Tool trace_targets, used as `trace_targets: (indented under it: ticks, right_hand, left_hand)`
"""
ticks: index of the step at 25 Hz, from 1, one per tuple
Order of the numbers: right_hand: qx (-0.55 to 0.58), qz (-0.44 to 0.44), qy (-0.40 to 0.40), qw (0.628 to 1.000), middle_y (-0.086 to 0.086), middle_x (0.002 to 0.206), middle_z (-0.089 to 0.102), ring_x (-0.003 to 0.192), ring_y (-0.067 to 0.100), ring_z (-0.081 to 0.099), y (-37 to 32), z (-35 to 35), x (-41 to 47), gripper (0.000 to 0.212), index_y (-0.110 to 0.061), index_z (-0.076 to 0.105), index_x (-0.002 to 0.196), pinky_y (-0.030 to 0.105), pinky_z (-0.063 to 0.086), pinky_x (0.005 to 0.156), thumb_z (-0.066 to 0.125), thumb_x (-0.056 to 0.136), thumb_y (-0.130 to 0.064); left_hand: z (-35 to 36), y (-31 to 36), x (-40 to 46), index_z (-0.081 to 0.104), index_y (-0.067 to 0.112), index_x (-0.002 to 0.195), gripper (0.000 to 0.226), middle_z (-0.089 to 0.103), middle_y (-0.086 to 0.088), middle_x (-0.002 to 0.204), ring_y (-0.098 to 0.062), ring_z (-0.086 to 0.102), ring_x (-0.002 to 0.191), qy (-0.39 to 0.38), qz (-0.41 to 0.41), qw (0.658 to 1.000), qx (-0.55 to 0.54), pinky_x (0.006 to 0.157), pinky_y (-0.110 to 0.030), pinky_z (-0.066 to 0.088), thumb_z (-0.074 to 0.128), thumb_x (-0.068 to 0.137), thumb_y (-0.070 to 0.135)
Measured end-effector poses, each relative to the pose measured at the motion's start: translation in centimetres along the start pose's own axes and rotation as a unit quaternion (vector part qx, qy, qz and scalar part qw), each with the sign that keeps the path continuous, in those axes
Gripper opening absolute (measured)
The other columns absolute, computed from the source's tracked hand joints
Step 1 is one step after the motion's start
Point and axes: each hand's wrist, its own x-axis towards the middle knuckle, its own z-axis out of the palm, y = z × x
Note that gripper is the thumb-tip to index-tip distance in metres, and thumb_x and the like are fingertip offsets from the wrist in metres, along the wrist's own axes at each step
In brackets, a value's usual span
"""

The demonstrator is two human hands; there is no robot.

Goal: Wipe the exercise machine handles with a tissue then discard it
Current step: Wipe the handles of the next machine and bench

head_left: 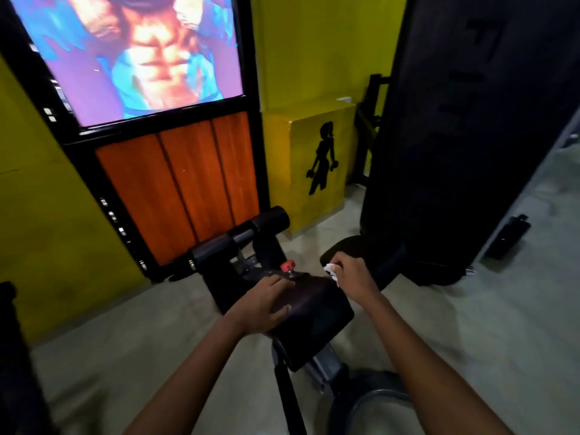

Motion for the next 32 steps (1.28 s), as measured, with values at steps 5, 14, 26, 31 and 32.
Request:
trace_targets:
  ticks: [5,14,26,31,32]
  right_hand:
    - [0.020,0.111,0.081,0.990,0.005,0.085,0.065,0.075,0.016,0.063,0.4,-1.2,0.2,0.015,-0.010,0.066,0.086,0.030,0.050,0.065,0.054,0.093,-0.016]
    - [-0.043,0.275,0.286,0.917,0.012,0.075,0.066,0.068,0.026,0.060,-3.5,1.3,-4.6,0.019,-0.008,0.058,0.072,0.031,0.046,0.061,0.061,0.088,-0.016]
    - [-0.056,0.459,0.366,0.808,0.009,0.085,0.071,0.080,0.024,0.065,-6.5,9.5,-13.7,0.009,-0.013,0.070,0.088,0.029,0.048,0.068,0.061,0.088,-0.014]
    - [-0.072,0.543,0.420,0.723,0.012,0.083,0.070,0.078,0.030,0.065,-8.4,17.4,-15.4,0.012,-0.012,0.067,0.085,0.029,0.047,0.066,0.060,0.091,-0.019]
    - [-0.080,0.551,0.412,0.721,0.013,0.085,0.069,0.081,0.031,0.065,-8.7,19.4,-15.1,0.012,-0.010,0.067,0.087,0.030,0.046,0.068,0.058,0.091,-0.016]
  left_hand:
    - [-0.7,-3.0,5.8,0.044,0.017,0.136,0.048,0.045,-0.001,0.135,-0.018,0.041,0.125,-0.057,0.118,0.991,-0.017,0.101,-0.019,0.030,0.053,0.092,0.033]
    - [-1.4,-5.6,11.9,0.048,0.014,0.132,0.050,0.048,-0.004,0.130,-0.018,0.046,0.118,-0.143,0.356,0.920,-0.077,0.101,-0.027,0.037,0.055,0.087,0.036]
    - [4.9,-7.9,10.7,0.041,0.017,0.138,0.058,0.040,0.001,0.140,-0.015,0.034,0.130,-0.259,0.505,0.818,-0.092,0.105,-0.019,0.026,0.055,0.090,0.046]
    - [7.4,-9.5,12.8,0.040,0.018,0.140,0.063,0.036,0.000,0.146,-0.019,0.031,0.137,-0.275,0.615,0.739,-0.017,0.111,-0.034,0.033,0.044,0.090,0.055]
    - [7.9,-10.1,12.9,0.040,0.016,0.141,0.066,0.036,-0.001,0.148,-0.020,0.029,0.139,-0.267,0.635,0.725,-0.002,0.113,-0.036,0.029,0.037,0.091,0.058]
